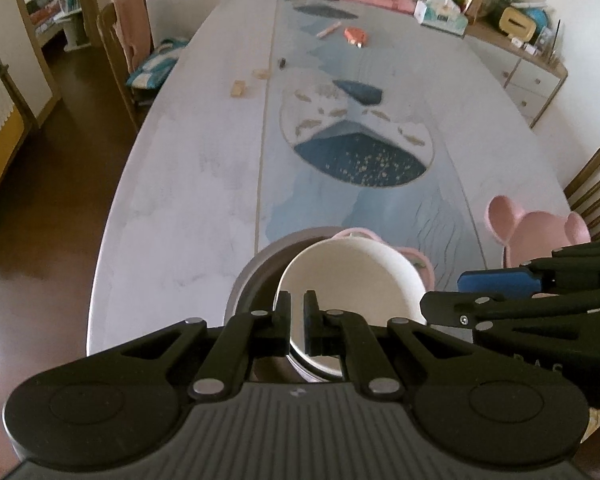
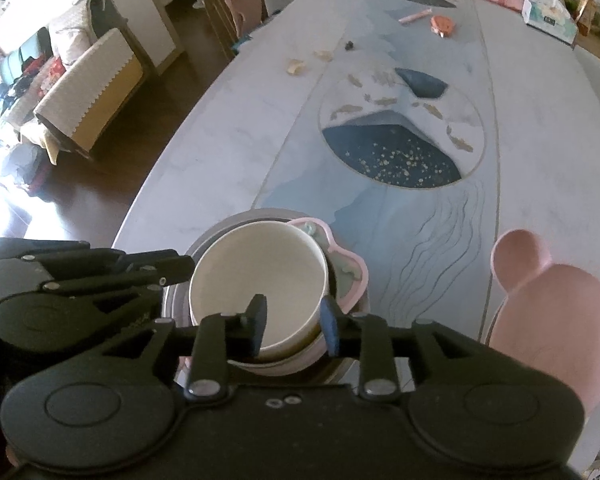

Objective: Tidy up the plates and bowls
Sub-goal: 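Lower the white bowl into the pot and open both grippers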

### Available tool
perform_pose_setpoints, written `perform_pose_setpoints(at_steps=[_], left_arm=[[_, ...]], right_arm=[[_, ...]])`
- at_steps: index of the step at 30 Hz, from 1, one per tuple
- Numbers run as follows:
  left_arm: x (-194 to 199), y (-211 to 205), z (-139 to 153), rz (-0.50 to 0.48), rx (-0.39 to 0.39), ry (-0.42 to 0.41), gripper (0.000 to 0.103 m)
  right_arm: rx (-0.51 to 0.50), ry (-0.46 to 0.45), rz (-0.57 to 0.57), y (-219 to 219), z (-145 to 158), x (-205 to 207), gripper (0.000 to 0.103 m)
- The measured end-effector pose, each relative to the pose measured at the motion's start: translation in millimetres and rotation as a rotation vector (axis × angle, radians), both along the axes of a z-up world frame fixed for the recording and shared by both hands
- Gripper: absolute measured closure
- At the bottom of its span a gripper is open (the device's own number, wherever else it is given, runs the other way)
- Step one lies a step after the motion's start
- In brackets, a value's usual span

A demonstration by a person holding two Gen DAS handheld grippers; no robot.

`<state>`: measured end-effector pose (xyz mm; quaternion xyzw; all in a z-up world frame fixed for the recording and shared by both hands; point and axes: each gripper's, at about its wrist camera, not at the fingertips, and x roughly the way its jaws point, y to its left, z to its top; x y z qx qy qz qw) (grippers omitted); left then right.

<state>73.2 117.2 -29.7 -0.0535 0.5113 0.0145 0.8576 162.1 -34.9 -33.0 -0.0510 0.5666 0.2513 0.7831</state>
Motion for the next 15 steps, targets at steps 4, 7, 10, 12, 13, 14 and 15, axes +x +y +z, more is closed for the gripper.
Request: perform_pose_setpoints(at_steps=[4, 7, 10, 12, 13, 14, 15], left_arm=[[-8, 0, 10, -0.003, 0.012, -0.038, 0.098], [-14, 4, 14, 0.009, 0.007, -0.057, 0.094], [-22, 8, 18, 0.016, 0.005, -0.079, 0.089], [-27, 12, 20, 0.029, 0.006, -0.093, 0.071], [-29, 14, 20, 0.038, 0.004, -0.099, 0.065], [-31, 17, 20, 0.047, 0.004, -0.106, 0.053], [-32, 19, 20, 0.056, 0.005, -0.115, 0.048]], right_arm=[[0.026, -0.008, 0.008, -6, 8, -4, 0.071], [0.072, 0.012, 0.017, -13, 12, -7, 0.068], [0.087, 0.003, 0.022, -19, 15, -10, 0.056], [0.092, -0.009, 0.023, -23, 17, -13, 0.053], [0.094, -0.014, 0.026, -25, 18, -14, 0.053], [0.096, -0.016, 0.027, -27, 19, -15, 0.052], [0.098, -0.019, 0.027, -29, 19, -15, 0.049]])
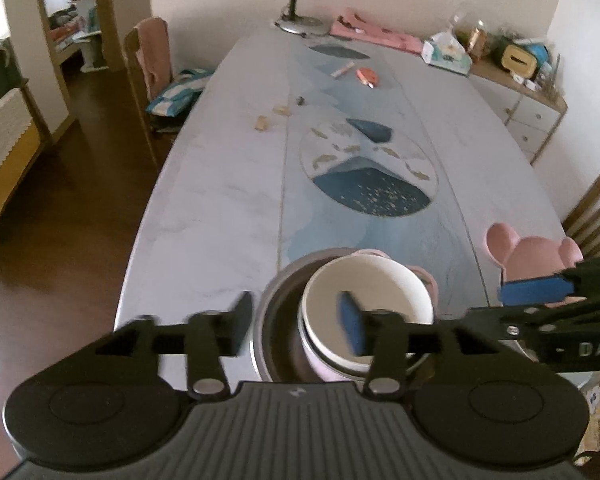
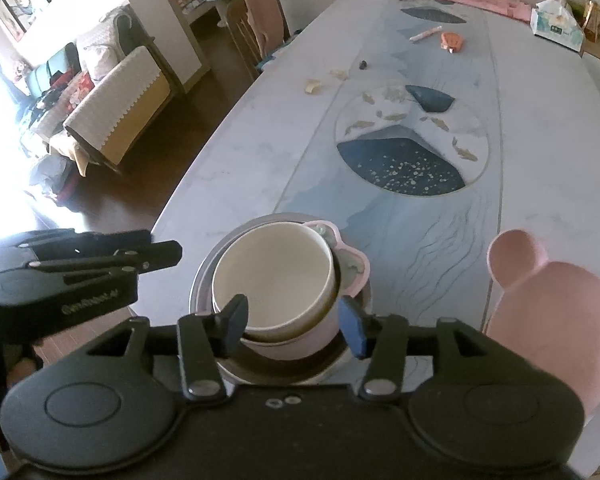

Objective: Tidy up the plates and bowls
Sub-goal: 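Lower the white bowl into the pot and open both grippers, then close both grippers on the steel bowl rim under the stack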

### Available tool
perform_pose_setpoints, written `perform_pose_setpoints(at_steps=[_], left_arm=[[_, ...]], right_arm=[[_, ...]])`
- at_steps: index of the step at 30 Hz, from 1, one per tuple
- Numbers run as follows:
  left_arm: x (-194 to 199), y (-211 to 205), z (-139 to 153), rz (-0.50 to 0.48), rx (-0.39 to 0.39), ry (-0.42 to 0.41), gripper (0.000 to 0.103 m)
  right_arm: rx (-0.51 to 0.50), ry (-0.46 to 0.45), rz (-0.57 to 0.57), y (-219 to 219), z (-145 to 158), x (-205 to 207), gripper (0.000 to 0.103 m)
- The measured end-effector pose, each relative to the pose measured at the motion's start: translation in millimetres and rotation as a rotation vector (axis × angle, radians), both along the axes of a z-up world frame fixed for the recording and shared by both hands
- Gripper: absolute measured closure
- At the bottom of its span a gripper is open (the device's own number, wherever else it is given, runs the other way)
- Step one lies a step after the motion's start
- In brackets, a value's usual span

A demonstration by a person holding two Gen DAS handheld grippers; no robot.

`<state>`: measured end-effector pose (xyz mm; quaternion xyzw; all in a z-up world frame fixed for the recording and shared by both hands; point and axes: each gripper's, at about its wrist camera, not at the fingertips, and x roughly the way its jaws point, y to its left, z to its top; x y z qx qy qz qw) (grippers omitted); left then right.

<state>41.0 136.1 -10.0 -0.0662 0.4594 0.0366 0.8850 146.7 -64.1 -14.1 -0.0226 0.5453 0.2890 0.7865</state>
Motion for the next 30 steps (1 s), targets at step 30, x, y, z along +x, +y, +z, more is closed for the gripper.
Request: perform_pose_setpoints(at_steps=[30], left_arm=[[4, 43, -94, -0.021, 0.030, 0.083, 0.025]], right_arm=[[0.005, -0.057, -0.090, -35, -80, -23, 0.010]])
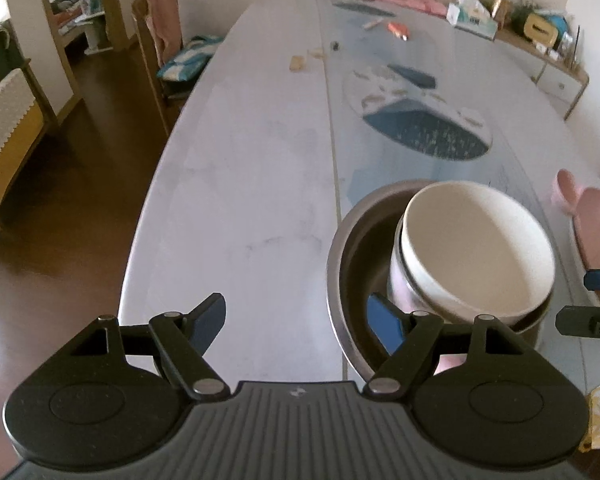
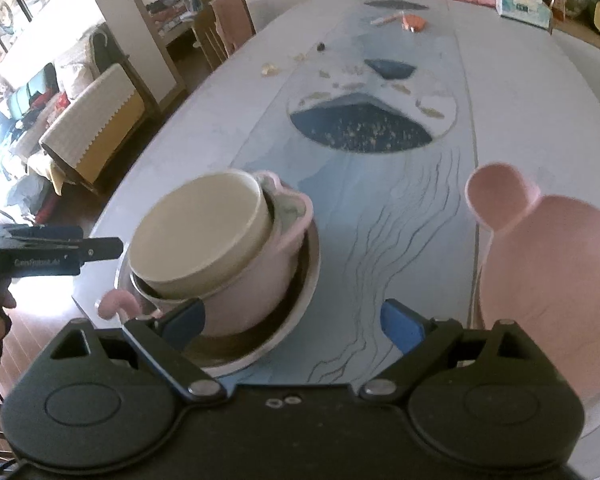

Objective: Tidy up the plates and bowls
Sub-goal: 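Close both grippers on the steel bowl rim under the stack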

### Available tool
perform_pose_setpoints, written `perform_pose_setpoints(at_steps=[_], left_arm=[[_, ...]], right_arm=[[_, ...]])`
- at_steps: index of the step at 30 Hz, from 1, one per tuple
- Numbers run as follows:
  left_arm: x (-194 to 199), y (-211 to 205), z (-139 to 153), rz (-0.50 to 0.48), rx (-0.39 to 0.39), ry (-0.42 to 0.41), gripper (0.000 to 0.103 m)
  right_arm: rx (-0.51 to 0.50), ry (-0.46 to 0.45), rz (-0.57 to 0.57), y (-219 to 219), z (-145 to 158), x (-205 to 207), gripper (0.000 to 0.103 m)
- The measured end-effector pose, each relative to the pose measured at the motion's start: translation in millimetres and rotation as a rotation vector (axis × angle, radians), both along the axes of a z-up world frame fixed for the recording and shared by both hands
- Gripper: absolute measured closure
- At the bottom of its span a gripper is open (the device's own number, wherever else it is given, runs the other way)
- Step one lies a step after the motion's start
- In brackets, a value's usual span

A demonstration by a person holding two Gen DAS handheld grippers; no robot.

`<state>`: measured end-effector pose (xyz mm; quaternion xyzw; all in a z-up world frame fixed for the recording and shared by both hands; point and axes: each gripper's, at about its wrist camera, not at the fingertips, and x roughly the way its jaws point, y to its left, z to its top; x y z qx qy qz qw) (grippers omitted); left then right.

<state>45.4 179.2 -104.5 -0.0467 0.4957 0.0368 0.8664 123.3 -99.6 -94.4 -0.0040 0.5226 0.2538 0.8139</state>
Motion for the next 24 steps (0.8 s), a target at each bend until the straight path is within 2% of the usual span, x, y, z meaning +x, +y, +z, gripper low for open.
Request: perform_pose_setpoints(at_steps=[6, 8, 10, 13, 16, 19, 21, 24], left_arm=[[14, 0, -10, -0.013, 0.004, 0.016, 0.025], [19, -1, -13, -0.013, 0.012, 0.023, 0.026], [23, -1, -15, -0.016, -0.002, 0.029, 0.026], [29, -1, -19, -0.020, -0.031, 0.037, 0.027], [33, 2, -19, -0.013, -0.057, 0.050, 0.032], [37, 5, -21, -0.003, -0.088, 0.069, 0.048], [39, 6, -23, 0.002, -0.119, 0.085, 0.063], [41, 6, -24, 0.005, -0.141, 0.094, 0.072]], right_arm=[[-0.018, 0.030, -0.012, 3, -19, -1, 0.027], [-0.022, 0.042, -0.015, 4, -23, 0, 0.030], [-0.018, 0.058, -0.014, 5, -27, 1, 0.033], [-0.021, 0.080, -0.013, 7, -32, 2, 0.047], [-0.028, 0.100, -0.020, 10, -36, 3, 0.050], [-0.009, 0.123, -0.027, 9, -38, 3, 0.055], [0.008, 0.142, -0.031, 9, -39, 5, 0.063], [0.030, 0.158, -0.026, 10, -38, 5, 0.069]])
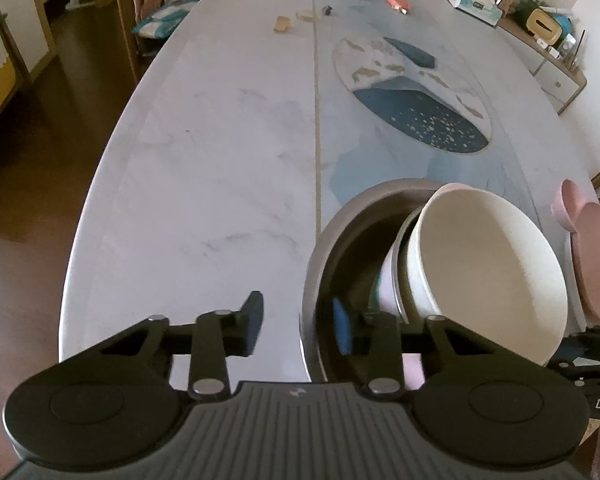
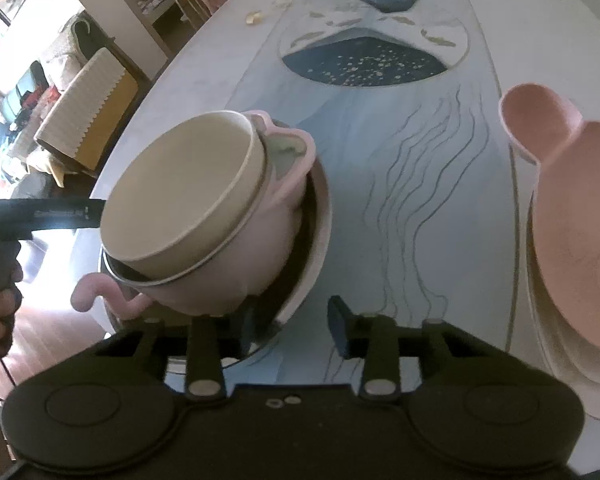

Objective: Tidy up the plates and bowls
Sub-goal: 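Close both grippers on the steel bowl rim under the stack, then lift the stacked bowls with both grippers and carry toward the pink bear plate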

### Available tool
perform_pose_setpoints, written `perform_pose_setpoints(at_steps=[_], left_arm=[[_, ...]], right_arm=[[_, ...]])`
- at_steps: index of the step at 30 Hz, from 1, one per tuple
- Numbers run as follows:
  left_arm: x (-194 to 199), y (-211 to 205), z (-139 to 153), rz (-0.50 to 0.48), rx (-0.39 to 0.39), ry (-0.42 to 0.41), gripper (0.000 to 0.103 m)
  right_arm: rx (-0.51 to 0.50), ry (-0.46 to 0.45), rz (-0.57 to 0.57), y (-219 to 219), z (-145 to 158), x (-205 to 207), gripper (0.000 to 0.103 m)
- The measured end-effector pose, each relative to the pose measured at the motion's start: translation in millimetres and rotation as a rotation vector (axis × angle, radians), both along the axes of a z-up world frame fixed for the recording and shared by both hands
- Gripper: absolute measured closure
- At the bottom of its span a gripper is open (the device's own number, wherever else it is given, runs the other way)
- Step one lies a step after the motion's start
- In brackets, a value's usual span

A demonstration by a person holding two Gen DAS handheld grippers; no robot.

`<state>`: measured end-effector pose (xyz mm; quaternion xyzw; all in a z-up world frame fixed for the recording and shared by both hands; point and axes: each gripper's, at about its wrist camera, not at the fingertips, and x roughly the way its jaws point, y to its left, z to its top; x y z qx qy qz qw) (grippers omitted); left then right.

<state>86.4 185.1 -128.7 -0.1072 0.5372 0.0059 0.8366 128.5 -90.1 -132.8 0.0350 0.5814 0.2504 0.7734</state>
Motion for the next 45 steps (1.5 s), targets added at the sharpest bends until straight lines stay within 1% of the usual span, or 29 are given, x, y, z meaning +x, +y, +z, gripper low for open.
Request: perform_pose_setpoints(at_steps=[1, 3, 7, 8, 9, 15, 26, 31, 32, 33, 34, 35, 36, 37, 39, 40, 42, 45], left_arm=[[0, 0, 0, 0.000, -0.006, 0.000, 0.073], [0, 0, 1, 0.002, -0.014, -0.006, 0.081], [-1, -2, 2, 0.007, -0.020, -0.005, 0.085], [-1, -3, 2, 0.006, -0.024, -0.005, 0.089], [-1, -4, 2, 0.008, -0.027, -0.007, 0.090], [-4, -9, 4, 0.015, -0.004, -0.005, 0.091], [-14, -21, 19, 0.012, 0.030, -0.035, 0.091], [-18, -23, 22, 0.034, -0.009, -0.036, 0.091], [-19, -25, 24, 0.027, -0.019, -0.045, 0.100], [-20, -27, 28, 0.000, -0.081, -0.063, 0.103], [-21, -31, 34, 0.001, -0.079, -0.074, 0.103], [-20, -41, 39, -0.021, -0.016, -0.085, 0.103], [-19, -48, 41, -0.037, 0.026, -0.099, 0.103], [-17, -52, 40, -0.040, 0.036, -0.096, 0.103], [-13, -49, 34, -0.025, -0.014, -0.069, 0.103], [-13, -47, 34, -0.017, -0.018, -0.068, 0.103], [-13, -40, 35, -0.003, -0.030, -0.069, 0.103], [-14, -21, 38, 0.027, -0.067, -0.070, 0.103]], right_arm=[[0.003, 0.002, 0.000, 1, 0, 1, 0.070], [0.011, 0.010, -0.003, 1, 0, 1, 0.075], [0.018, 0.012, -0.008, 3, -1, 2, 0.079], [0.022, 0.013, -0.009, 4, 0, 2, 0.081], [0.023, 0.014, -0.012, 5, 0, 1, 0.081], [0.016, 0.009, -0.038, 5, 0, 1, 0.084], [-0.008, -0.011, -0.076, 1, 9, -1, 0.086], [-0.011, -0.019, -0.085, -4, 15, -4, 0.086], [-0.011, -0.021, -0.087, -5, 16, -4, 0.086], [-0.009, -0.021, -0.089, -7, 18, -5, 0.087], [0.003, -0.025, -0.088, -8, 21, -5, 0.088], [0.017, -0.034, -0.077, -9, 25, -5, 0.089], [0.010, -0.049, -0.066, -7, 29, -6, 0.089], [-0.009, -0.063, -0.059, -6, 33, -7, 0.089], [-0.078, -0.061, -0.068, 0, 28, -3, 0.090], [-0.083, -0.041, -0.088, -2, 21, 2, 0.091], [-0.050, 0.010, -0.120, -9, 13, 10, 0.091], [-0.064, 0.028, -0.126, -14, 8, 15, 0.091]])
